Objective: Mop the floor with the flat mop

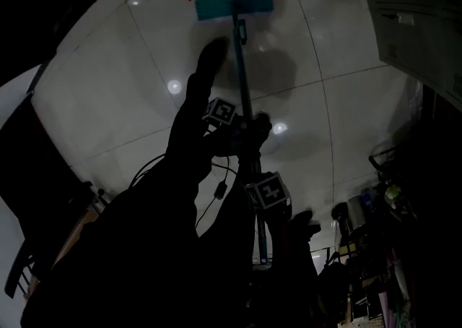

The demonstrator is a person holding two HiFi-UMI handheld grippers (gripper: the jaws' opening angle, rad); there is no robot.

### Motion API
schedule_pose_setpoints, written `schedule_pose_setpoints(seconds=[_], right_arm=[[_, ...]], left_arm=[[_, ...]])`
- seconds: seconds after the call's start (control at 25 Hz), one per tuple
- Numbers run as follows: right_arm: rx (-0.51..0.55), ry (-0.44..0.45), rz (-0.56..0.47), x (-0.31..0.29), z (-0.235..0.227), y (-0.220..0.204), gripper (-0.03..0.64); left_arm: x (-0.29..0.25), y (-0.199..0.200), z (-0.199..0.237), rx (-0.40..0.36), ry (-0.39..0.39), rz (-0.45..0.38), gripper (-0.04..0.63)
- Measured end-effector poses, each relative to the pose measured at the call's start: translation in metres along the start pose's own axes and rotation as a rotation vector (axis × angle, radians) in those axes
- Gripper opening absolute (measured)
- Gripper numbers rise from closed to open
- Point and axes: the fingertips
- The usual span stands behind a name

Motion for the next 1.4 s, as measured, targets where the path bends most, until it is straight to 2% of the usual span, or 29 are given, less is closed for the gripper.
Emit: schedule_pose_setpoints(seconds=[0.12, 0.28, 0.52, 0.72, 0.84, 1.0, 1.16, 1.28, 1.4], right_arm=[[-0.029, 0.005, -0.040, 0.007, 0.026, 0.081, 0.106], [-0.095, 0.045, -0.100, 0.017, 0.060, 0.186, 0.103], [-0.155, 0.132, -0.209, 0.034, 0.104, 0.334, 0.106], [-0.138, 0.084, -0.227, 0.043, 0.093, 0.388, 0.104], [-0.124, 0.062, -0.219, 0.047, 0.079, 0.385, 0.103], [-0.110, 0.059, -0.212, 0.048, 0.076, 0.354, 0.104], [-0.114, 0.076, -0.223, 0.037, 0.082, 0.296, 0.104], [-0.121, 0.092, -0.249, 0.023, 0.091, 0.246, 0.106], [-0.117, 0.094, -0.263, 0.004, 0.100, 0.191, 0.107]], left_arm=[[0.040, 0.057, -0.036, 0.010, 0.020, 0.042, 0.034], [0.092, 0.136, -0.075, -0.002, 0.089, 0.109, 0.037], [0.155, 0.260, -0.142, -0.075, 0.047, -0.017, 0.034], [0.162, 0.313, -0.162, -0.131, 0.053, -0.013, 0.040], [0.150, 0.318, -0.165, -0.145, 0.040, -0.022, 0.037], [0.138, 0.292, -0.163, -0.167, 0.008, -0.007, 0.037], [0.125, 0.232, -0.144, -0.138, 0.022, 0.040, 0.038], [0.117, 0.181, -0.128, -0.182, 0.011, 0.065, 0.038], [0.113, 0.125, -0.106, -0.186, 0.012, 0.064, 0.038]])
Point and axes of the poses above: the fingertips, and each gripper's own axes: x backward along the fingers, z to its left, y out of its top, and after that the axes turned 4 degrees about -x, right-handed
